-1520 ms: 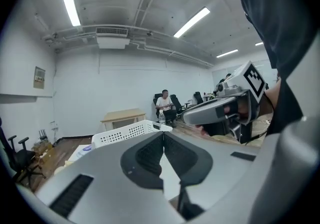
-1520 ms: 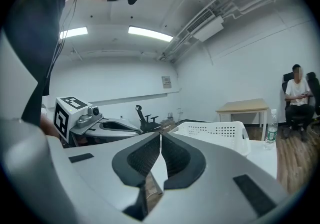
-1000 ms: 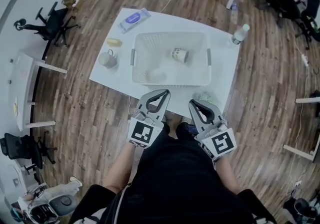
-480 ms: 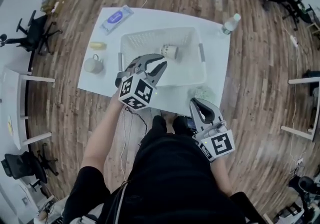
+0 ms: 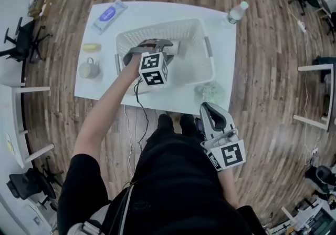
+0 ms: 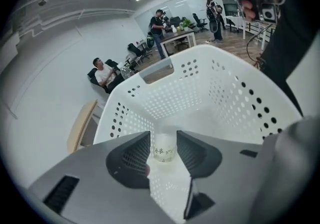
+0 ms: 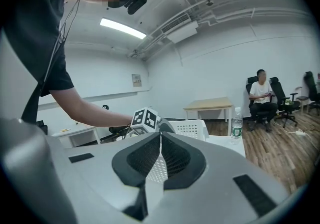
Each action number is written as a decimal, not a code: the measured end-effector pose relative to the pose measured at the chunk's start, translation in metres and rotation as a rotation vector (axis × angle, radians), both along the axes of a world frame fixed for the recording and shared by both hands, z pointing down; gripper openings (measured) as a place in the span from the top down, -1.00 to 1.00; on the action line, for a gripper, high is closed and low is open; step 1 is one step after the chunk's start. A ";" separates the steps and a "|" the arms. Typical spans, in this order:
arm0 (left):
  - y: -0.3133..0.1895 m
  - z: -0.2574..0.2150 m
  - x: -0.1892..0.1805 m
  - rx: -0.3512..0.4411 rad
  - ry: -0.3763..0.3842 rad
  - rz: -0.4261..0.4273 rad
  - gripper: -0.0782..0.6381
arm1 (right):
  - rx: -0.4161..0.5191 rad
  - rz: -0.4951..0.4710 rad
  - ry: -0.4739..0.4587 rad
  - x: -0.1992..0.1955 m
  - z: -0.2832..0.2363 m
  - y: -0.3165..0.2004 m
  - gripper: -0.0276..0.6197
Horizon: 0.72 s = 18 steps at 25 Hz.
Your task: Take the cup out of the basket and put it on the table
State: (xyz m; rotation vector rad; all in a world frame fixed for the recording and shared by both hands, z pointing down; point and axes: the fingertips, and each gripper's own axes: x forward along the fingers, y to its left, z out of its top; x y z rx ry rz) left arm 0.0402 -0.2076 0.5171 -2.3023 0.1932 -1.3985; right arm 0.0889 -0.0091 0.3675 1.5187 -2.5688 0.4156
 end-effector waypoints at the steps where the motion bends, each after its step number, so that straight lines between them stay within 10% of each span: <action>1: -0.003 0.008 0.001 -0.003 -0.019 0.010 0.30 | -0.003 0.012 0.003 0.001 0.000 0.000 0.83; 18: -0.033 0.110 0.006 0.022 -0.233 0.065 -0.11 | -0.068 0.101 0.025 0.012 0.015 0.002 0.83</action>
